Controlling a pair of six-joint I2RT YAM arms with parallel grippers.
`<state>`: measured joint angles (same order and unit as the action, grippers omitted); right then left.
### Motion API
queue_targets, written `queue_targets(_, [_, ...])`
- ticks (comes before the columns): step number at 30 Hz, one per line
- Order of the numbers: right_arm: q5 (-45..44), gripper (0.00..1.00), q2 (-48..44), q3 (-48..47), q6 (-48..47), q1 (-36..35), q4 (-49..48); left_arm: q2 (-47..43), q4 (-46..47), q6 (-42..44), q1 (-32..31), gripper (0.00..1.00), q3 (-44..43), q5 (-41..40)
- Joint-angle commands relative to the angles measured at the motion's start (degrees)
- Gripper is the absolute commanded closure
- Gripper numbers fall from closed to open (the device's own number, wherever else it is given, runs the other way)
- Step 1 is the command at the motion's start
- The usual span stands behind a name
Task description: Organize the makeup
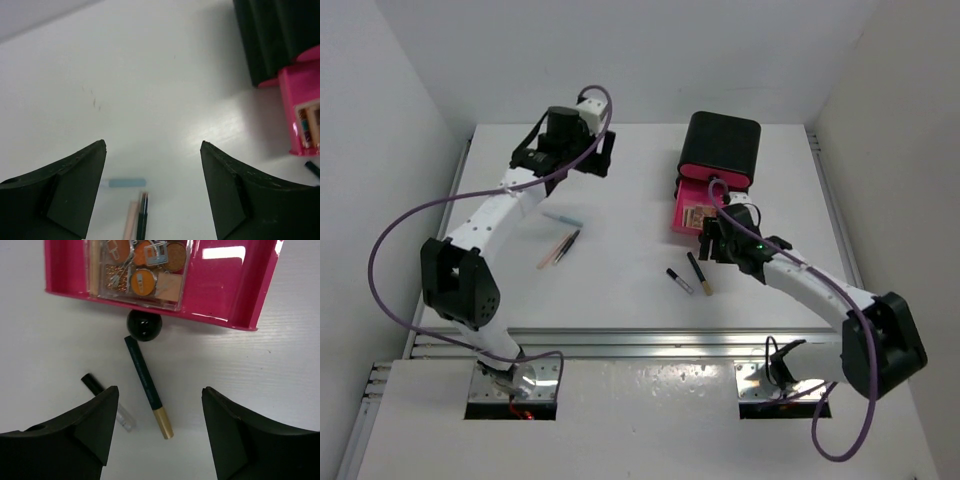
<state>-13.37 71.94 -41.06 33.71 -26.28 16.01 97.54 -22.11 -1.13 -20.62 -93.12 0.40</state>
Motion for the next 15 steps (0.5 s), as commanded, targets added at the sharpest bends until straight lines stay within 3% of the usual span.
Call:
queue_targets(1, [-8.2,0.33,4.0,-1.1,2.6,-0.7,-7.5,-3.1,-2.5,-3.8,1.4,0.18,6.7,0.0])
queue_targets(2, [-8.2,0.4,6.2,-1.9,2.8,-1.0,-7.7,-3.8,-2.5,-4.4,2.1,0.18,7.9,0.6])
queue_targets(5, [-8.5,0.48,11.1,-4.5,2.9,-1.2,-8.0,-4.5,-2.5,-5.0,4.3,0.18,10.9,2.9])
queue_targets(9, [-11.3,0.49,15.1,-6.7,3.9,-2.3,-7.9,-5.1,0.0,-6.2,6.4,0.18,13.8,3.5])
queue_targets(15, [-9.1,0.47,14.9,-2.5,5.6,-2.5,-18.2,-6.2,2.2,-7.3,6.9,0.18,16.3,4.0])
